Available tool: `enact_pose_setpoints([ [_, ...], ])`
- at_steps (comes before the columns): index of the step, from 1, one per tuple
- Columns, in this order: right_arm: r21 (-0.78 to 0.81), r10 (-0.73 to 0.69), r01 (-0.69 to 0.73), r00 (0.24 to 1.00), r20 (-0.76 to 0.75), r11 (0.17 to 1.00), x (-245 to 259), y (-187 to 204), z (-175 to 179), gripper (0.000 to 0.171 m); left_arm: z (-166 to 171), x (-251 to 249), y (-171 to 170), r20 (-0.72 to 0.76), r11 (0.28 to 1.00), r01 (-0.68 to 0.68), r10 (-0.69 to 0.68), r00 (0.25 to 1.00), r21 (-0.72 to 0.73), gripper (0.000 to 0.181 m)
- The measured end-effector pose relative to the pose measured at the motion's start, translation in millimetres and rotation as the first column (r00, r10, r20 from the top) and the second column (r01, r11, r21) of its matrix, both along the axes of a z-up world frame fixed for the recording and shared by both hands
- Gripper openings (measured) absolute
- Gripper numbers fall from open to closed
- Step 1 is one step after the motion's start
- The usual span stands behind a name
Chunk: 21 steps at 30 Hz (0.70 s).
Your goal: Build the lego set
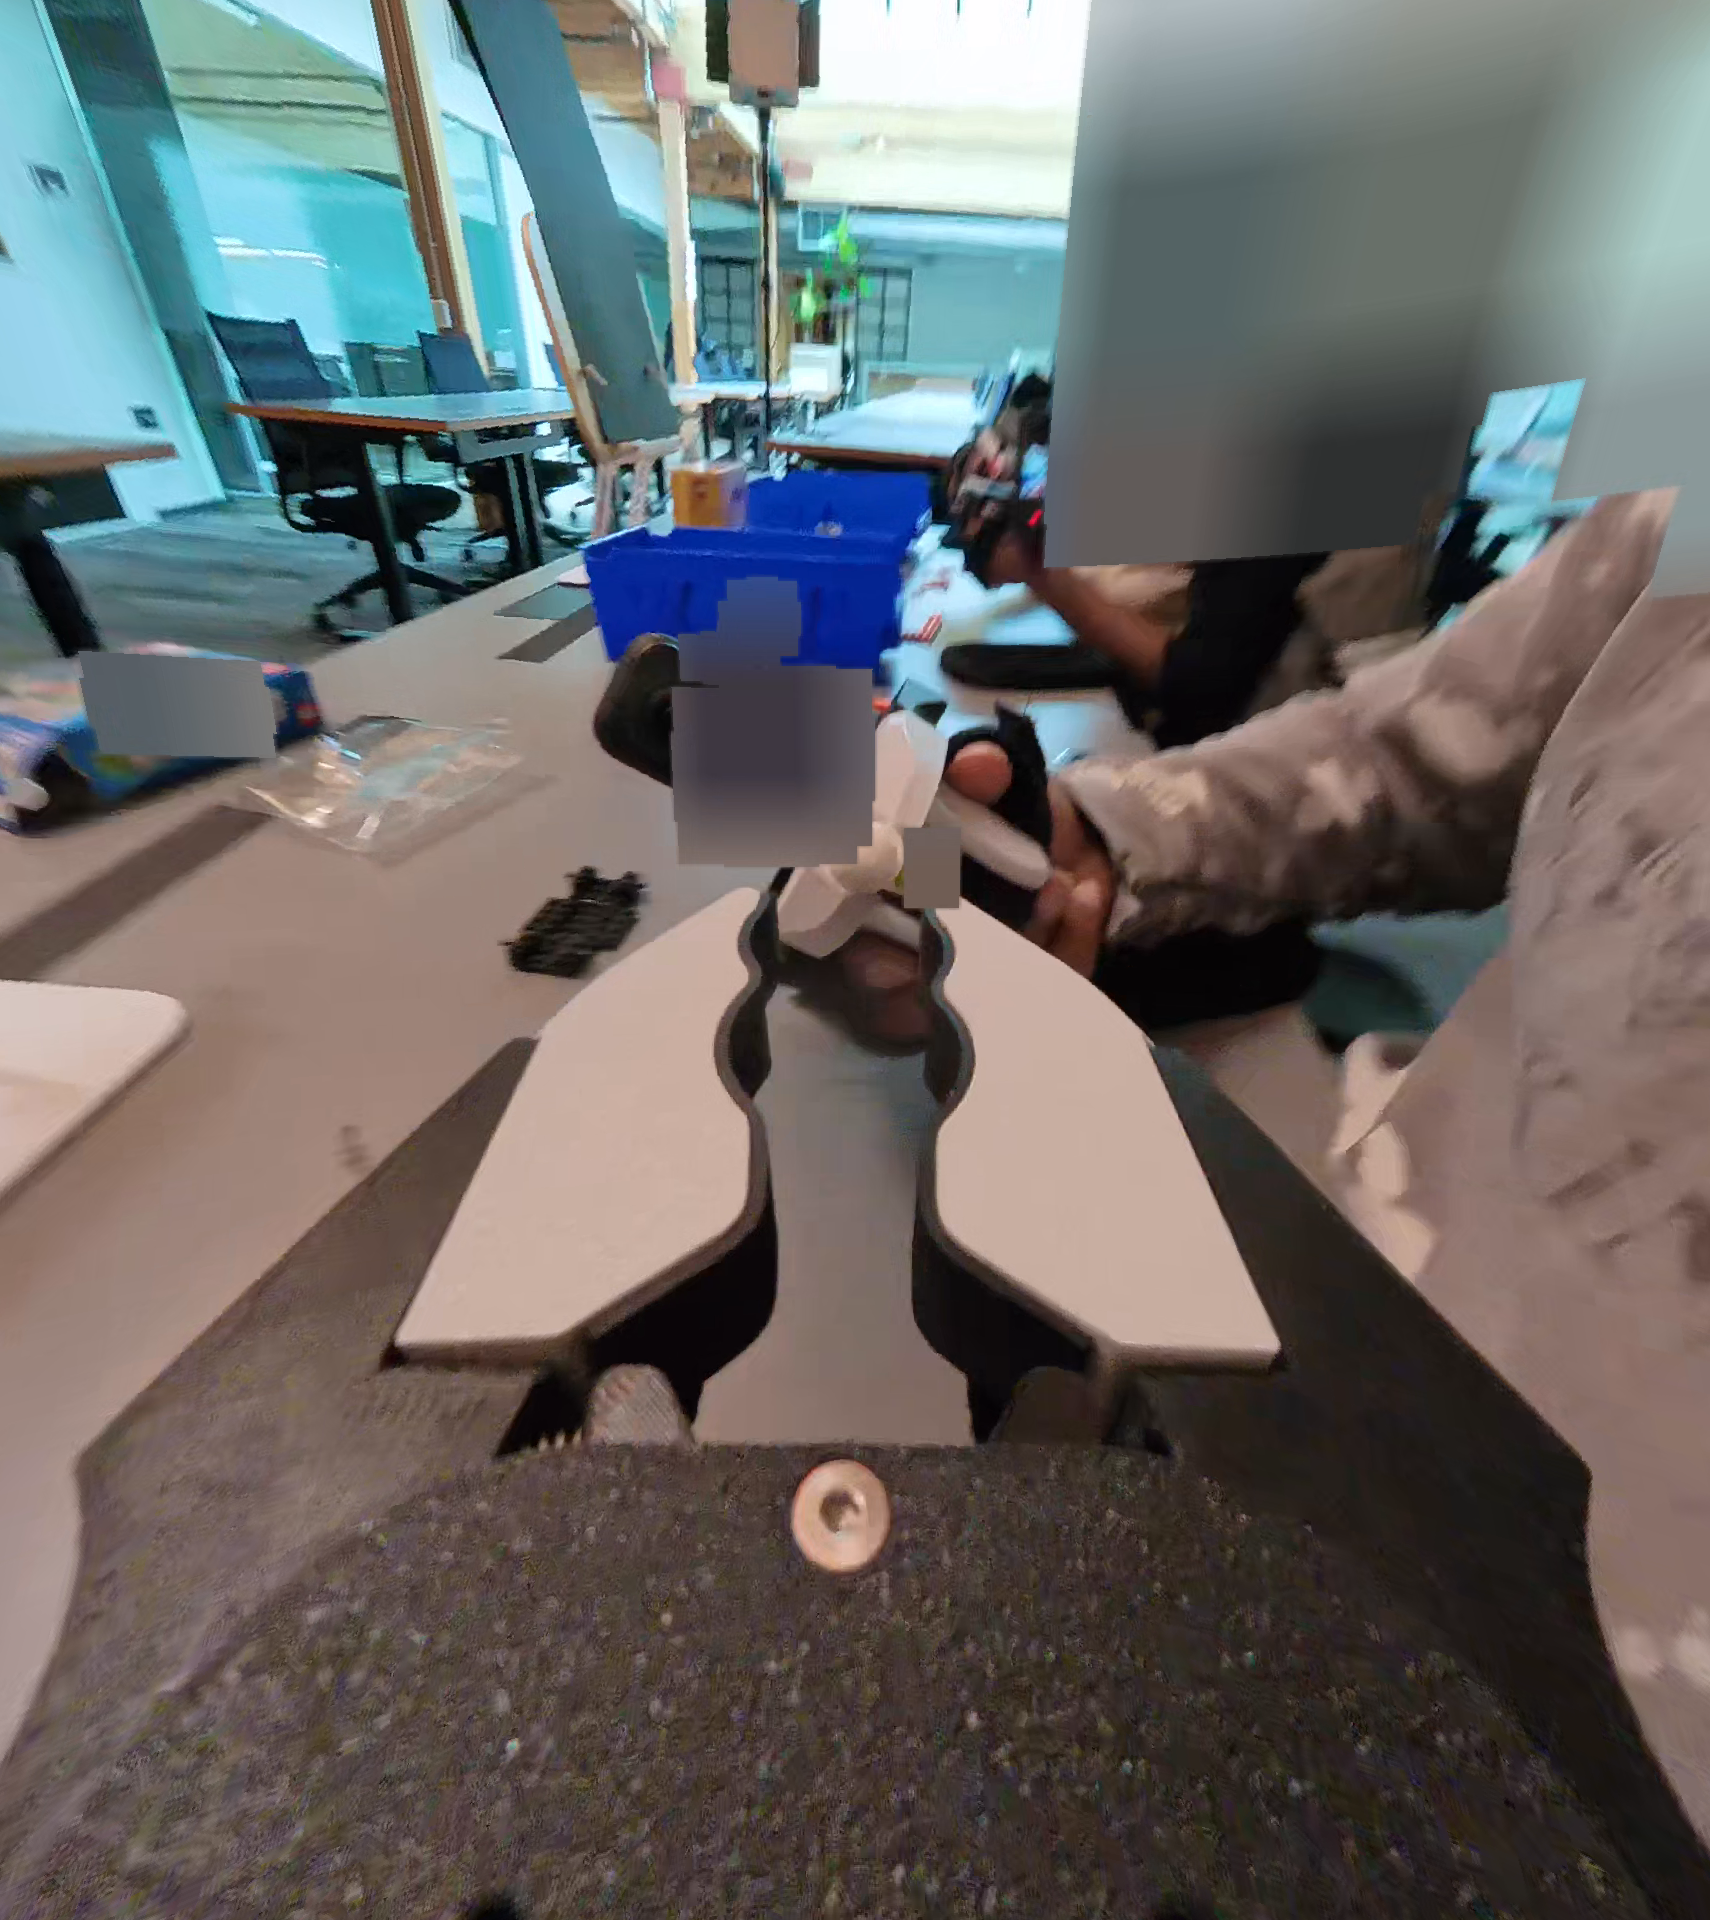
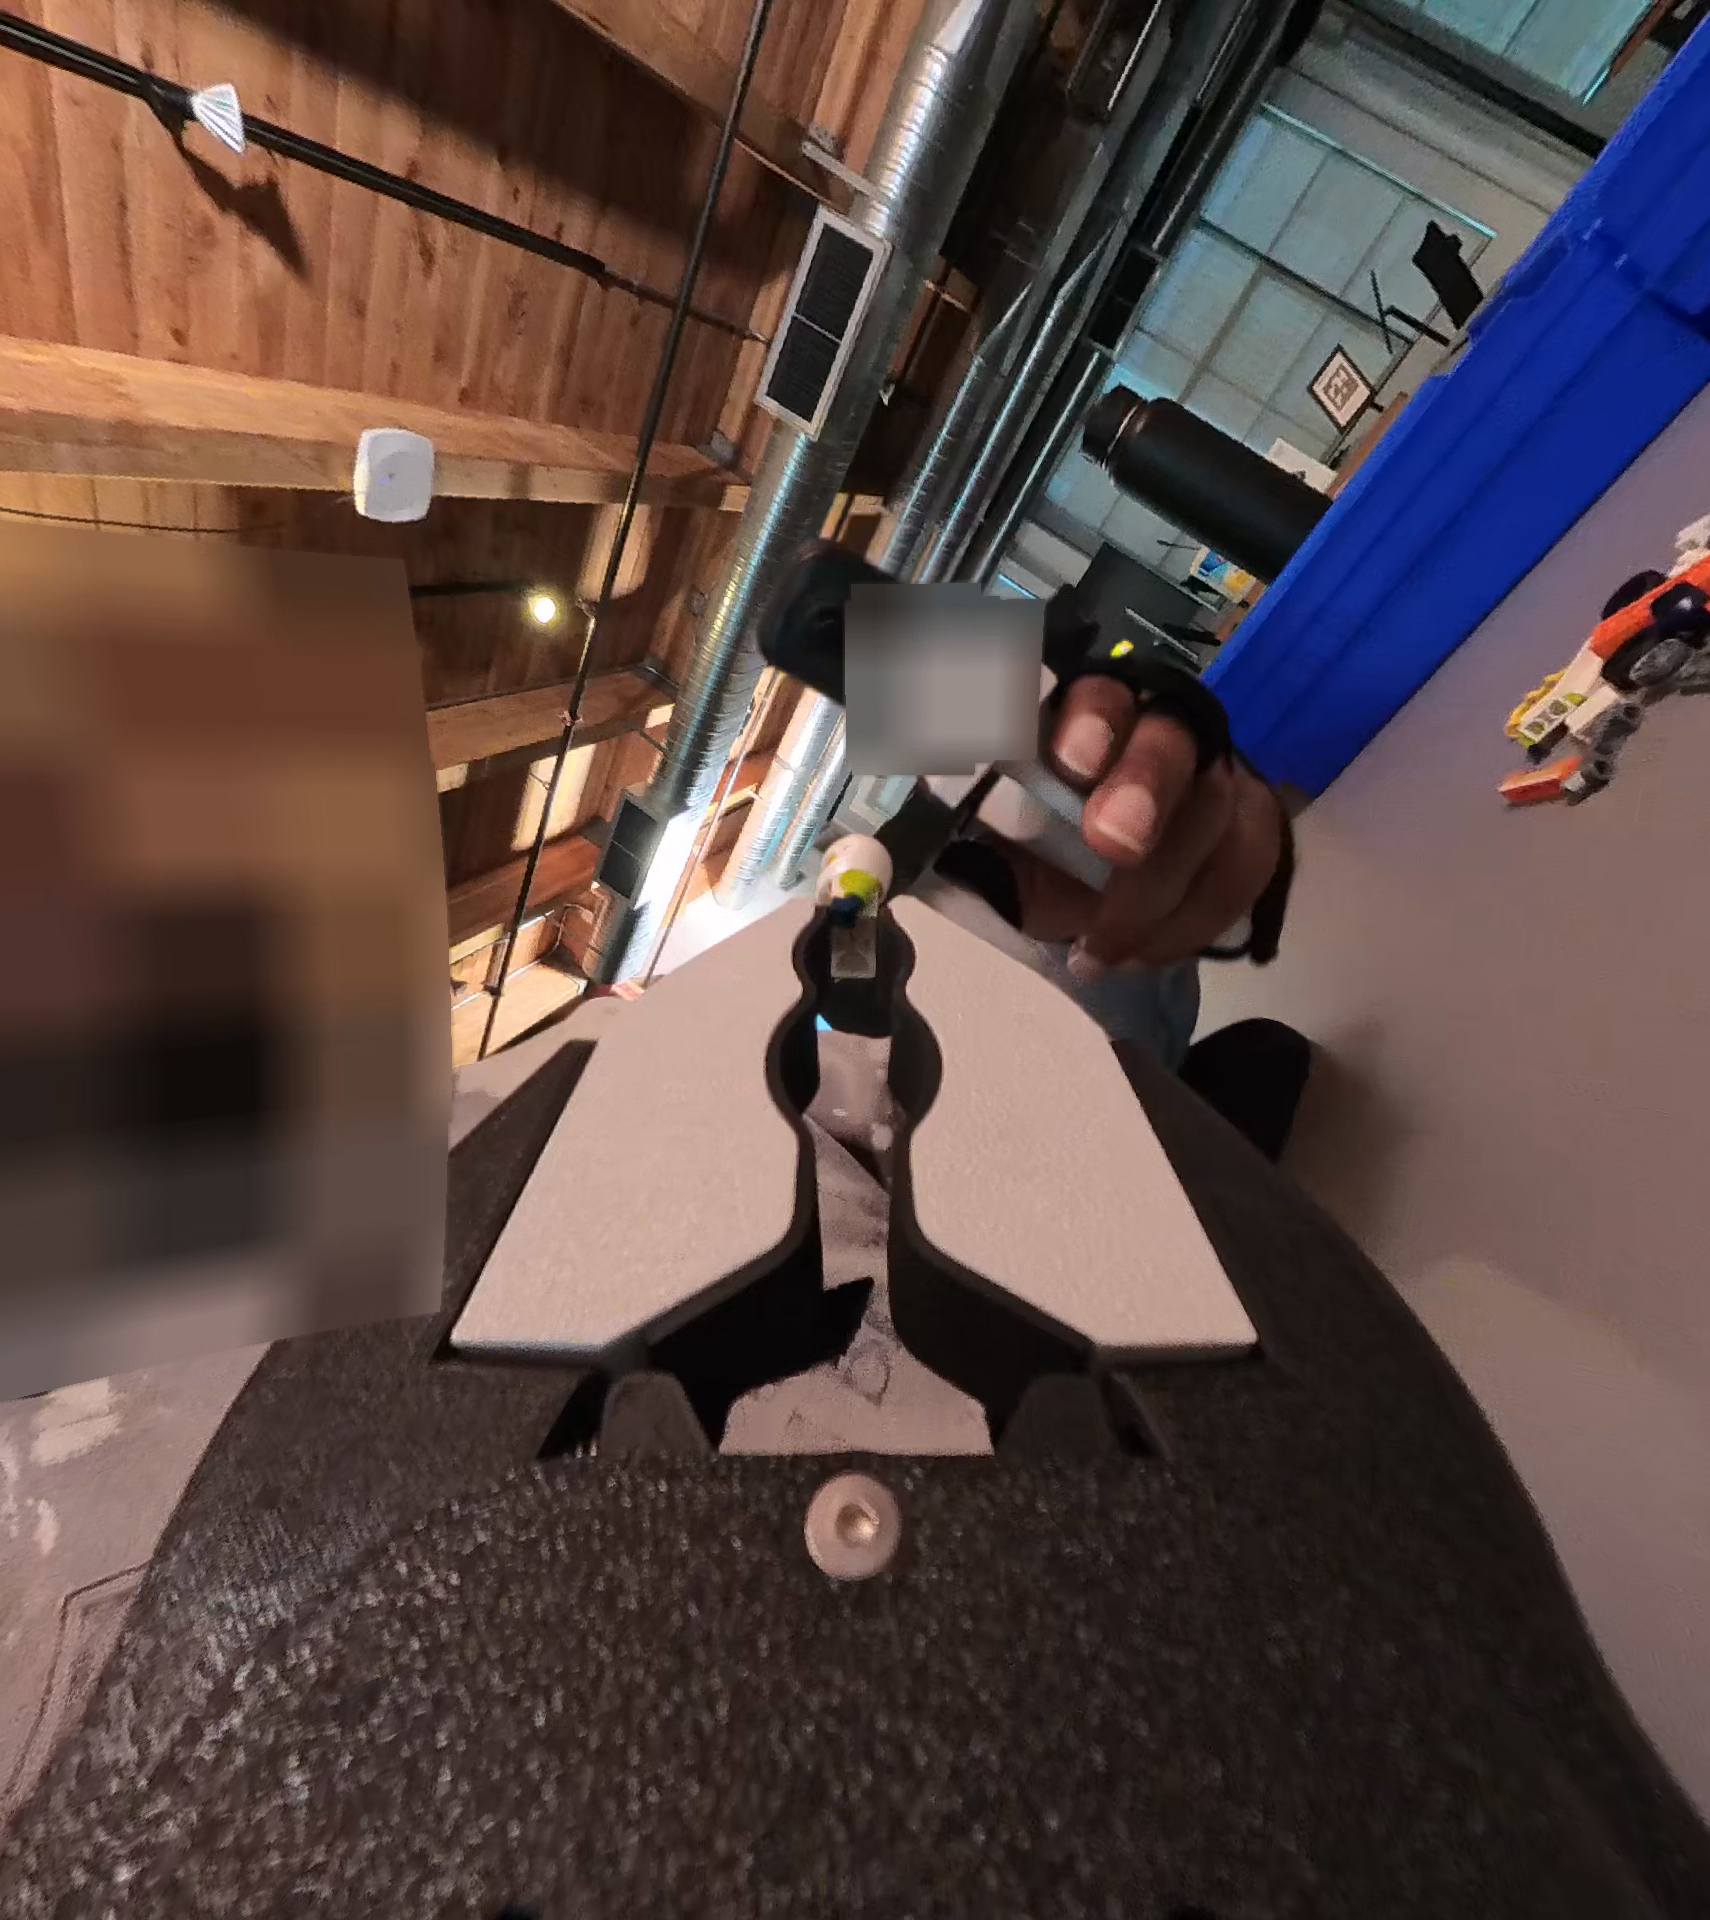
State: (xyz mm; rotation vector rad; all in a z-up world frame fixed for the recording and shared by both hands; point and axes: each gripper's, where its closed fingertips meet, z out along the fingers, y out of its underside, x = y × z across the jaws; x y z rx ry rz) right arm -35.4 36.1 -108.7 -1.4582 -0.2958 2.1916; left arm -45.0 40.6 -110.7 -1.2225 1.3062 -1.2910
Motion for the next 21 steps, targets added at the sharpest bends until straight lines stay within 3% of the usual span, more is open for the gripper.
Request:
enact_pose_setpoints([
  [3, -0.01, 0.03, -0.029, 0.999, 0.038, 1.0, -4.1, -2.1, -6.5, 0.008, -2.9, -4.0, 1.2, -0.088, 0.971, -0.02, 0.042, 0.995, 0.238, 0.025],
  [8, -0.038, 0.098, -0.096, 0.992, 0.073, 0.995, -14.4, -10.1, -15.1, 0.008, -16.9, -5.8, -15.1, -0.26, 0.842, 0.13, 0.013, 0.965, 0.523, 0.023],
  [16, -0.063, 0.184, -0.18, 0.98, 0.073, 0.982, -20.2, -20.7, -18.4, 0.008, -21.4, -7.1, -20.8, -0.38, 0.635, 0.281, 0.021, 0.925, 0.719, 0.012],
  [21, -0.058, 0.217, -0.213, 0.974, 0.068, 0.975, -22.8, -26.1, -17.3, 0.008, -21.7, -7.0, -25.4, -0.41, 0.584, 0.329, 0.008, 0.912, 0.742, 0.012],
])
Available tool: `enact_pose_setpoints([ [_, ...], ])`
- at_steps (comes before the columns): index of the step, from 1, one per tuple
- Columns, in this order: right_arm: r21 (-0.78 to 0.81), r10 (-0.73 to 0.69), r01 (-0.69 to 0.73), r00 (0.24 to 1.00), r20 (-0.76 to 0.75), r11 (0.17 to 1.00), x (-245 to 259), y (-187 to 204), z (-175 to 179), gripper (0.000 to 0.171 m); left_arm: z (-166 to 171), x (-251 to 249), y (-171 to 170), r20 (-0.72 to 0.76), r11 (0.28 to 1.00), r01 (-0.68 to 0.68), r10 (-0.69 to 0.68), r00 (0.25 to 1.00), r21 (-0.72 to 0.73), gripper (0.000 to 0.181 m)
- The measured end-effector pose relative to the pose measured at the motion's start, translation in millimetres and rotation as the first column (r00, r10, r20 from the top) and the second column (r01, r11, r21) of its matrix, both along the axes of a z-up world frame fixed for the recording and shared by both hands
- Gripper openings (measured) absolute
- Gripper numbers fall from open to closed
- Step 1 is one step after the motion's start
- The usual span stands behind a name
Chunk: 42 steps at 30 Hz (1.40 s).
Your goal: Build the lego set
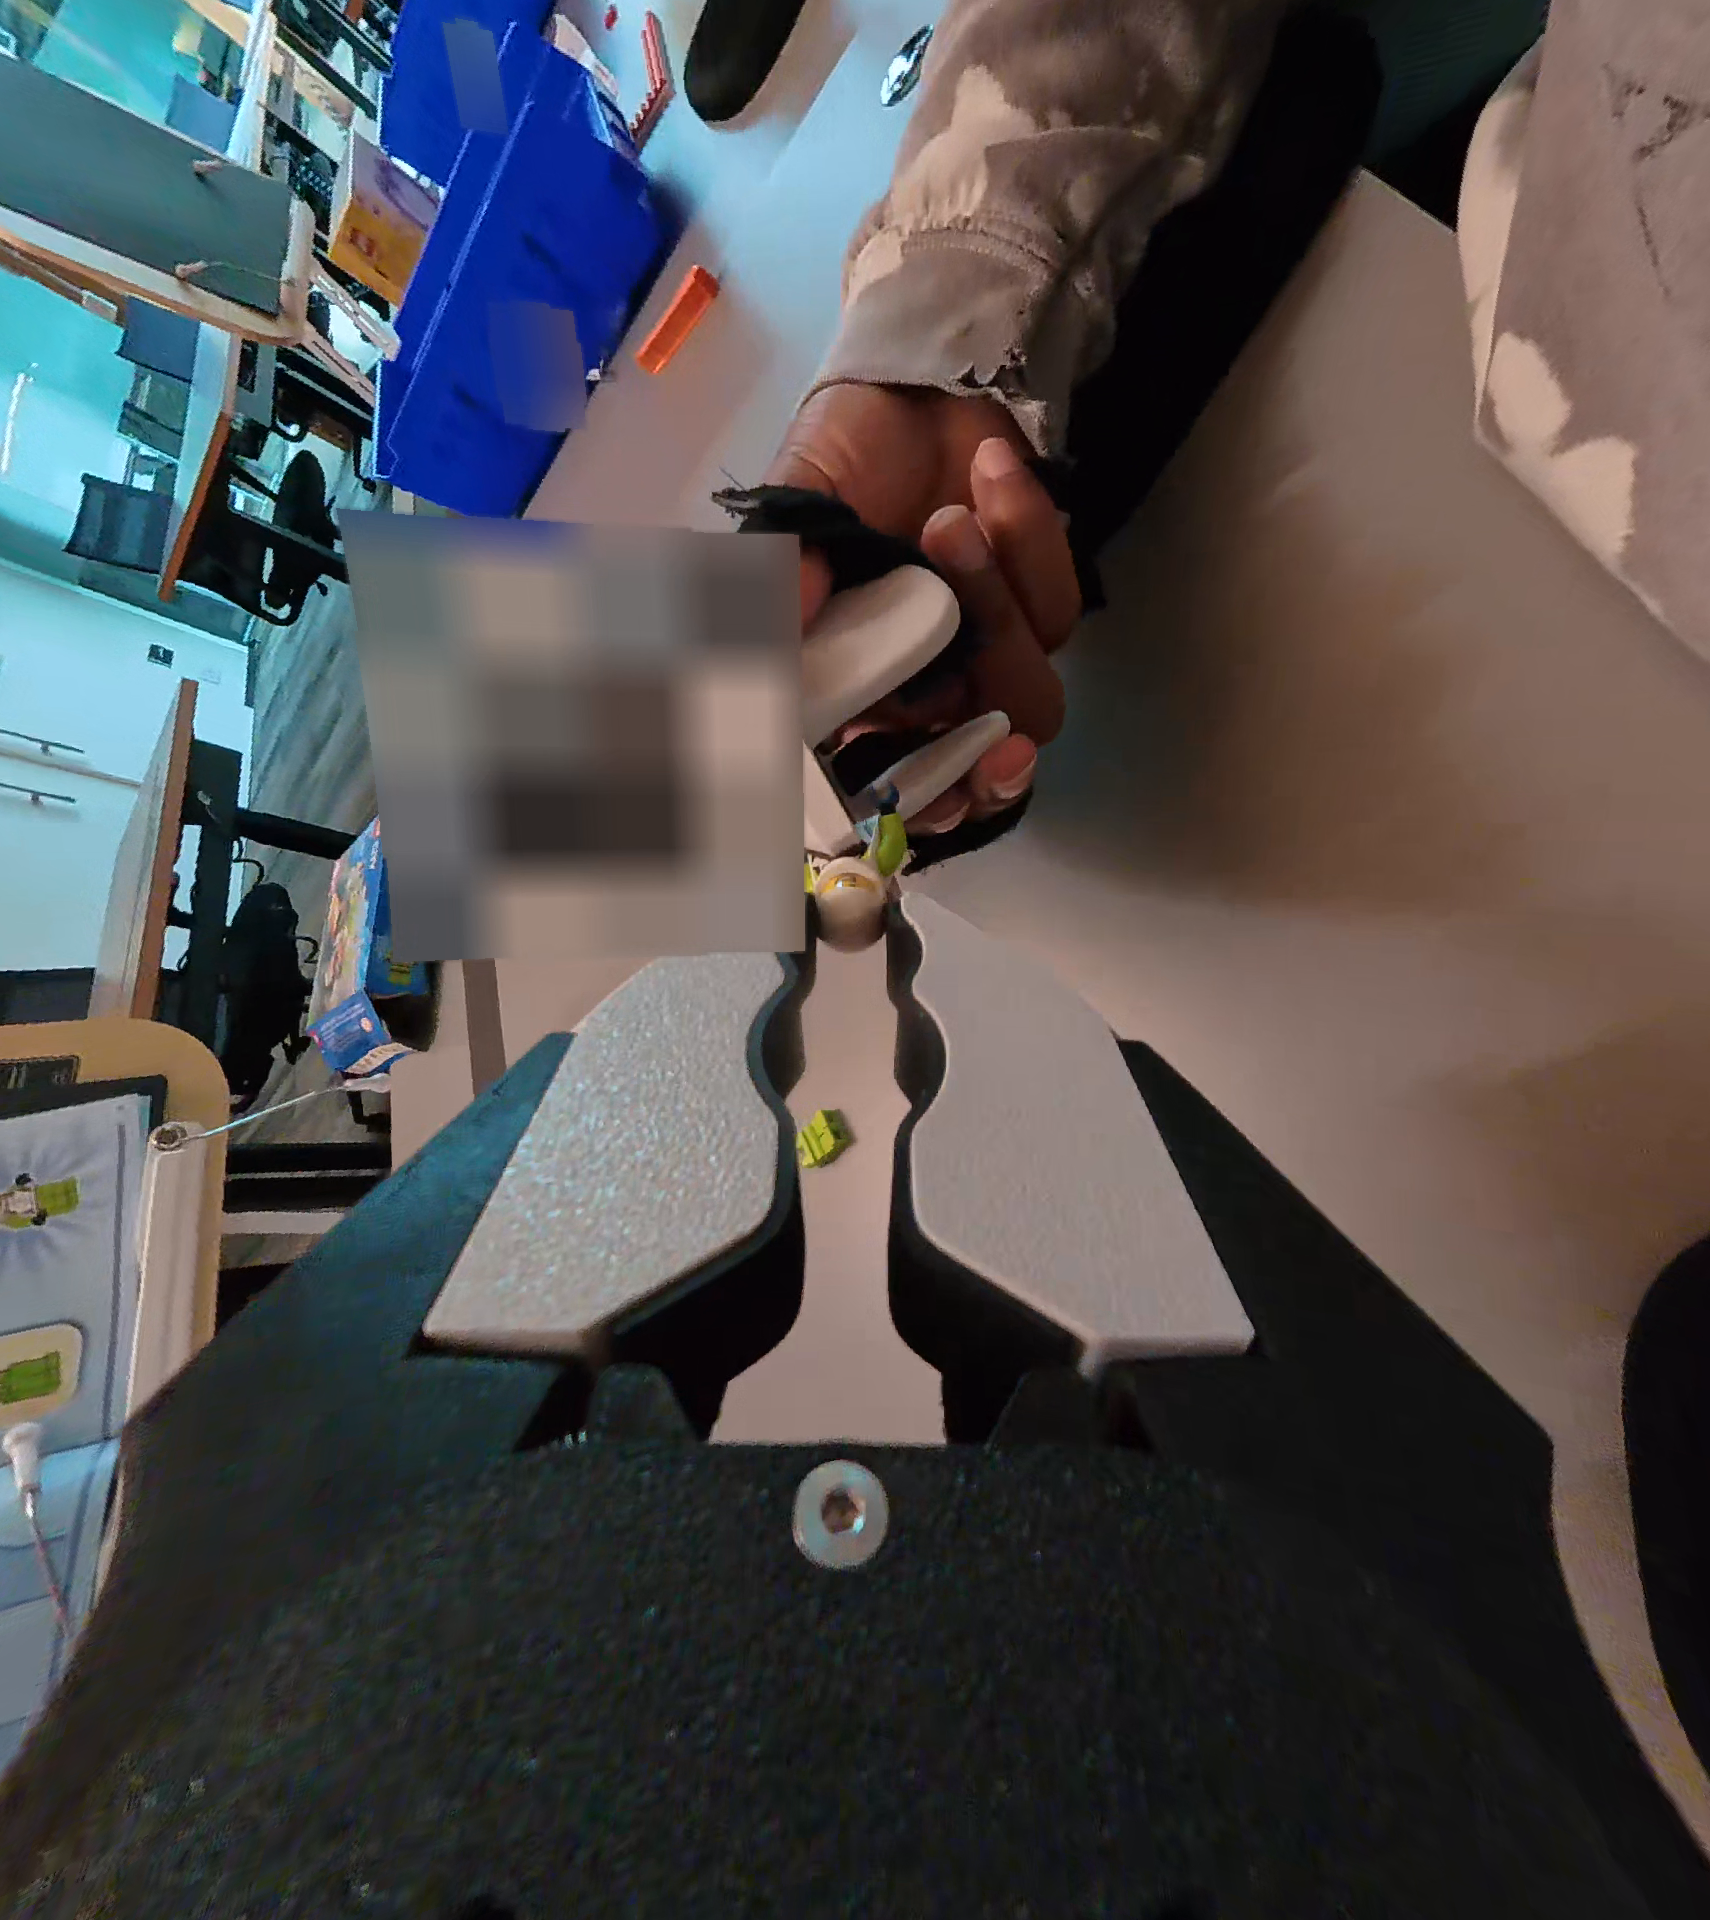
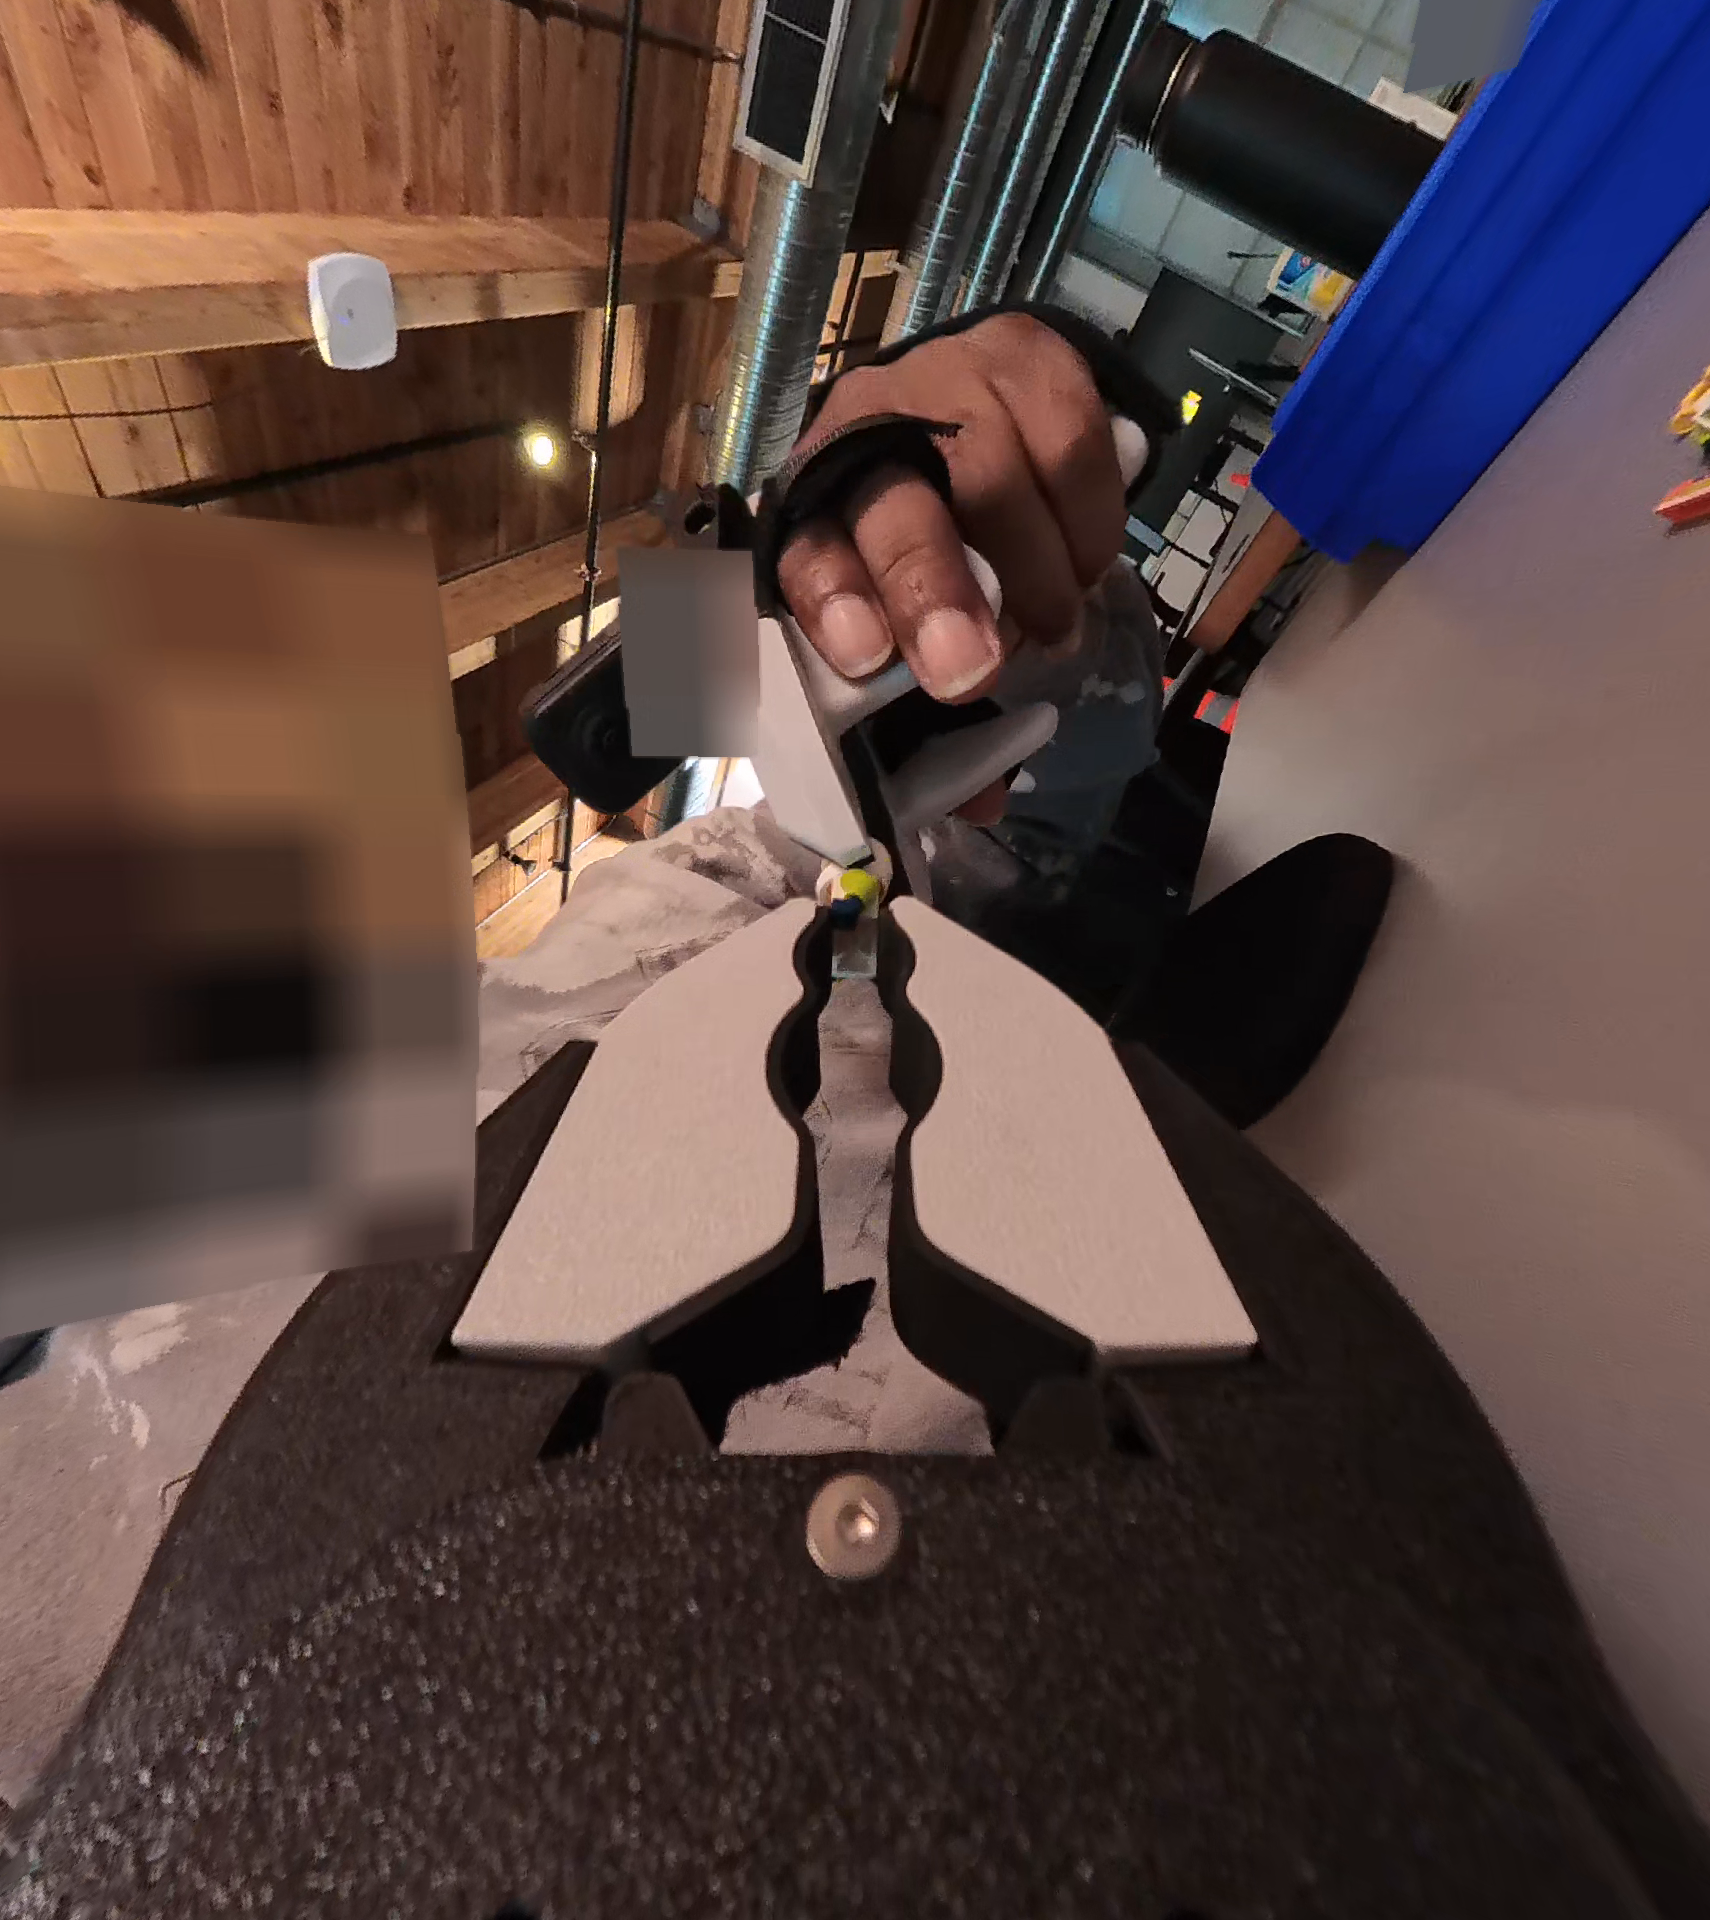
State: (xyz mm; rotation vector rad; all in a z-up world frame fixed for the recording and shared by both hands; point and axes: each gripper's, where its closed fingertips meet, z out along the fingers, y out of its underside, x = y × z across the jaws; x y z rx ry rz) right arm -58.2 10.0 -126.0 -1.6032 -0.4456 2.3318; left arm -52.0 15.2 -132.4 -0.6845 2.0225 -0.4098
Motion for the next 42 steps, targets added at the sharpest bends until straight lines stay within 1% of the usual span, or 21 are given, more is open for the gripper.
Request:
enact_pose_setpoints([
  [3, 0.0, 0.009, -0.009, 1.0, 0.007, 1.0, -0.3, -1.4, -0.8, 0.007, -1.2, -0.4, -0.9, -0.01, 1.0, -0.007, 0.007, 1.0, 0.005, 0.013],
  [7, -0.01, 0.009, -0.009, 1.0, 0.024, 1.0, -0.7, -1.1, -6.7, 0.008, -7.8, -1.0, -0.9, -0.044, 0.997, -0.066, 0.064, 0.997, -0.045, 0.012],
  [11, -0.002, 0.0, 0.0, 1.0, 0.031, 1.0, 0.3, 0.4, -7.1, 0.007, -8.8, -0.3, -0.8, -0.034, 0.969, -0.13, 0.126, 0.991, -0.209, 0.012],
  [14, 0.003, -0.016, 0.016, 0.999, 0.036, 1.0, 1.4, 2.7, -7.8, 0.007, -10.1, 0.7, 0.0, -0.045, 0.918, -0.18, 0.175, 0.984, -0.354, 0.013],
  [16, 0.004, -0.016, 0.016, 0.999, 0.041, 1.0, 1.6, 2.9, -9.1, 0.008, -11.4, 1.0, -0.4, -0.044, 0.897, -0.187, 0.185, 0.982, -0.401, 0.013],
  [19, -0.003, -0.006, 0.006, 0.999, 0.037, 1.0, -0.1, 0.8, -9.4, 0.007, -11.4, -0.7, -2.4, -0.02, 0.916, -0.159, 0.163, 0.986, -0.369, 0.013],
  [21, -0.02, 0.011, -0.01, 0.999, 0.031, 1.0, -1.4, -0.7, -9.7, 0.007, -11.5, -1.8, -3.0, 0.007, 0.96, -0.124, 0.13, 0.992, -0.252, 0.013],
  [23, -0.046, 0.032, -0.031, 0.999, 0.019, 0.998, -3.3, -2.9, -10.5, 0.007, -12.0, -3.8, -4.1, 0.008, 0.988, -0.083, 0.085, 0.996, -0.127, 0.013],
  [25, -0.067, 0.05, -0.05, 0.999, 0.003, 0.996, -5.1, -5.0, -10.4, 0.007, -11.5, -5.7, -5.5, -0.002, 0.998, -0.046, 0.046, 0.999, -0.049, 0.013],
  [27, -0.074, 0.057, -0.057, 0.998, -0.002, 0.996, -6.4, -5.7, -10.5, 0.007, -11.4, -7.1, -5.7, -0.015, 1.0, -0.029, 0.029, 0.999, -0.01, 0.013],
  [29, -0.075, 0.054, -0.055, 0.999, -0.003, 0.996, -6.9, -5.1, -10.5, 0.007, -11.4, -7.5, -5.2, -0.023, 0.999, -0.028, 0.027, 0.999, -0.016, 0.013],
  [31, -0.083, 0.046, -0.046, 0.999, -0.011, 0.995, -5.8, -3.0, -9.9, 0.007, -10.9, -6.4, -3.9, -0.019, 0.997, -0.046, 0.045, 0.999, -0.059, 0.012],
  [33, -0.087, 0.031, -0.033, 0.999, -0.023, 0.996, -3.7, -0.3, -7.9, 0.008, -8.6, -4.0, -2.2, 0.005, 0.987, -0.077, 0.079, 0.997, -0.138, 0.012],
  [36, -0.088, 0.013, -0.015, 1.0, -0.026, 0.996, -3.0, 1.7, -6.5, 0.008, -11.2, -2.8, -1.3, 0.018, 0.962, -0.101, 0.109, 0.994, -0.254, 0.022],
  [38, -0.086, 0.009, -0.011, 1.0, -0.025, 0.996, -3.6, 1.5, -6.2, 0.008, -12.5, -2.2, 1.0, 0.042, 0.956, -0.113, 0.129, 0.991, -0.272, 0.024],
  [41, -0.09, 0.001, -0.003, 1.0, -0.029, 0.996, -2.5, 3.3, -6.4, 0.008, -9.0, -3.0, 5.7, 0.087, 0.949, -0.133, 0.164, 0.983, -0.287, 0.02],
  [42, -0.091, -0.01, 0.007, 0.999, -0.032, 0.996, -1.5, 5.1, -6.1, 0.008, -7.9, -3.9, 6.6, 0.089, 0.938, -0.139, 0.176, 0.98, -0.316, 0.021],
])
